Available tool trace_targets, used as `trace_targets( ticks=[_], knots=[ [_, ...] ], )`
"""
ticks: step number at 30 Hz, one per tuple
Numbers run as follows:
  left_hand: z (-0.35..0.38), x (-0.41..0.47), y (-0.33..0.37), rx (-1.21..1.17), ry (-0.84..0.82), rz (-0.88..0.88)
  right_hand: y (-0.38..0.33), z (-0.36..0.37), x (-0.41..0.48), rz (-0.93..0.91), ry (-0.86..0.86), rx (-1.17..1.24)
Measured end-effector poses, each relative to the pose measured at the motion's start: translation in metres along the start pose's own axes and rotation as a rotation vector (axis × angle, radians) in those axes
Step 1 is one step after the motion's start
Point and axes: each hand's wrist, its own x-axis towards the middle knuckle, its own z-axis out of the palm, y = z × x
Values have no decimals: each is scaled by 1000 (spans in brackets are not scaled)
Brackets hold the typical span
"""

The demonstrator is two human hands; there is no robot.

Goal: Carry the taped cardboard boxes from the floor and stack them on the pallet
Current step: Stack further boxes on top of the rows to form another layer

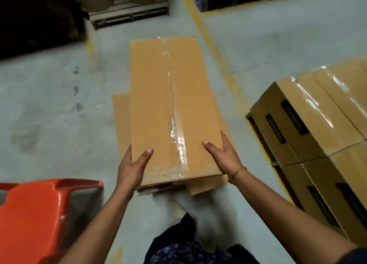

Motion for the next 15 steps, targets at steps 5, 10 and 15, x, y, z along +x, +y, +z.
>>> trace_targets(
  ticks=[5,10,15],
  knots=[
    [72,-47,36,84,-156,128,36,-94,-64,-47,171,88],
    [171,-127,57,91,-353,195,103,-201,-151,-32,362,183],
    [271,-216,60,183,-531,258,179,-293,-250,40,546,274]
  ],
)
